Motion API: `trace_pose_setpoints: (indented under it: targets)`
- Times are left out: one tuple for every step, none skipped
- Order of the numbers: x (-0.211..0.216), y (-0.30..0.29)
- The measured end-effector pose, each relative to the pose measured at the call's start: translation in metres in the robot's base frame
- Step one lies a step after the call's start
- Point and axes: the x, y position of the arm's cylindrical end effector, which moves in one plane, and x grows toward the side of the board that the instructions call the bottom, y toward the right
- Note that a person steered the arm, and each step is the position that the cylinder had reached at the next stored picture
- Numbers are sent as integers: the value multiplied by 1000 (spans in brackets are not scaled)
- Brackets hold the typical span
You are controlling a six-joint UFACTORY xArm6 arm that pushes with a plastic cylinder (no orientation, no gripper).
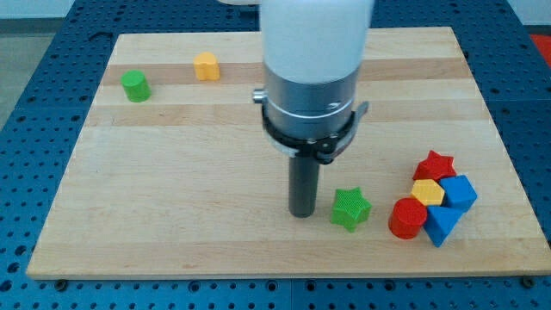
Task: Push the yellow heart a bit down
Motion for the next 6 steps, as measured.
trace_pose_setpoints:
  targets:
    - [10, 12]
    - [11, 49]
    - [11, 70]
    - [11, 44]
    - [-12, -5]
    - [-78, -14]
